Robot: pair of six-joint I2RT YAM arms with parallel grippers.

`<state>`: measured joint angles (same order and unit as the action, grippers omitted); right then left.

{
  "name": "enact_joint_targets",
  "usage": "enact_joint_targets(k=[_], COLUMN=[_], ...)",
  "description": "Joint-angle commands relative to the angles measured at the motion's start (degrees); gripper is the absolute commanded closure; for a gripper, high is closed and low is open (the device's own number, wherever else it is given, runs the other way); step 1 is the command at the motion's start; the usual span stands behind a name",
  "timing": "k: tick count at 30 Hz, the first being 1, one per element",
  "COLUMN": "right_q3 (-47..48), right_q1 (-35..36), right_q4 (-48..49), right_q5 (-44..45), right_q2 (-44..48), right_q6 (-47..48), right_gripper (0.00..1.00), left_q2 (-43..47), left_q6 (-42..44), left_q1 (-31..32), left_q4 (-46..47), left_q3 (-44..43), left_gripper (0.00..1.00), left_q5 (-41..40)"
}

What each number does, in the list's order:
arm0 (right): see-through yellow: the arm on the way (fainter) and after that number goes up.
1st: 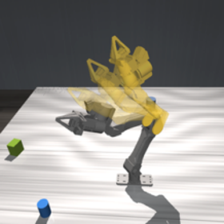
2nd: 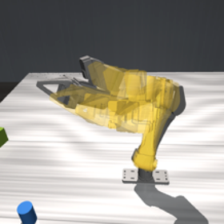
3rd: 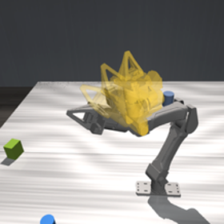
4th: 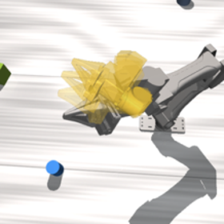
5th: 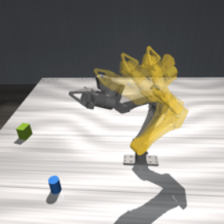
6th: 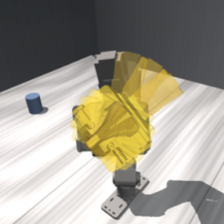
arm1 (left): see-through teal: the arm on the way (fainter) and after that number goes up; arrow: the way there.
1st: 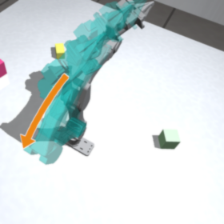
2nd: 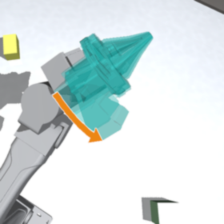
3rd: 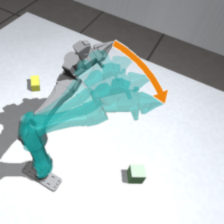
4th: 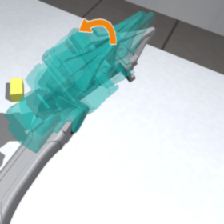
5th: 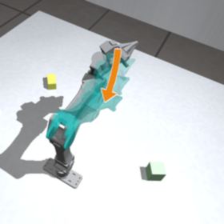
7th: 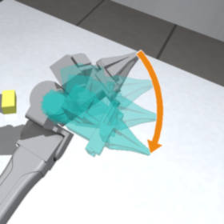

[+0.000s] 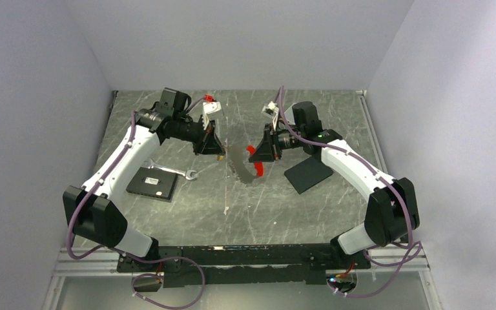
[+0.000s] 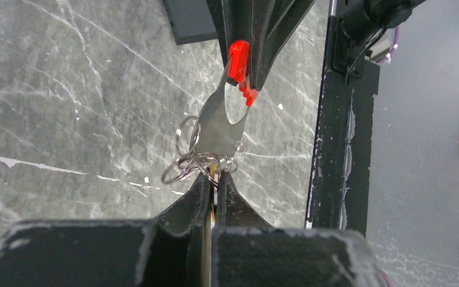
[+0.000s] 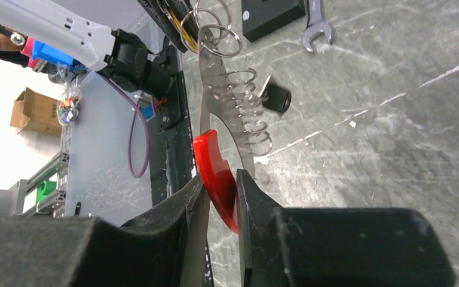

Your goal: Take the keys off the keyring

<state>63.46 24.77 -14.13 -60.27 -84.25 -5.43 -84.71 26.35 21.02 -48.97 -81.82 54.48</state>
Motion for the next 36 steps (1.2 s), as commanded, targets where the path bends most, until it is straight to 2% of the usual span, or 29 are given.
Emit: enact_joint_targets(k=[1,5,13,27,30,36], right_q3=[-1.79,-2.21,0.29,4.89,4.92,4.98], right_q1=[-0.25,-0.25,-0.34,-0.34,-0.34,-0.34], right_q4=[2.13,1.35,-3.12,-6.44,-5.94,-5.40], right_q5=[-0.61,-0.34,-2.25,-1.19,-1.33,-1.82], right_q2=[1.98,2.22,1.57,2.94,3.72,4.22], right_q6=[2.13,3.89,8.35,12.52,12.31,12.12], right_gripper=[0.73,0.70,0.50,0.50,0.50,0.51], left_q2=[-1.49,-2.01,-3.32,-0.35,1.52,4.58], left_q6=[3.81,5.82,9.69,22.55,25.10,35.39], left_q1=[2.67,4.22,5.15,7.55,8.30,10.16], left_q4=[-0.52,-0.91,-6.20,-19.94,-21.24,-24.87], left_q3=[-1.26,-0.64,-2.88,-6.86,-7.20,-7.97], left_gripper=[1.00,1.00,1.00,1.00,1.00,1.00], left_q5=[-2.79,-4.46,-4.04,-7.82,-10.19,-17.81])
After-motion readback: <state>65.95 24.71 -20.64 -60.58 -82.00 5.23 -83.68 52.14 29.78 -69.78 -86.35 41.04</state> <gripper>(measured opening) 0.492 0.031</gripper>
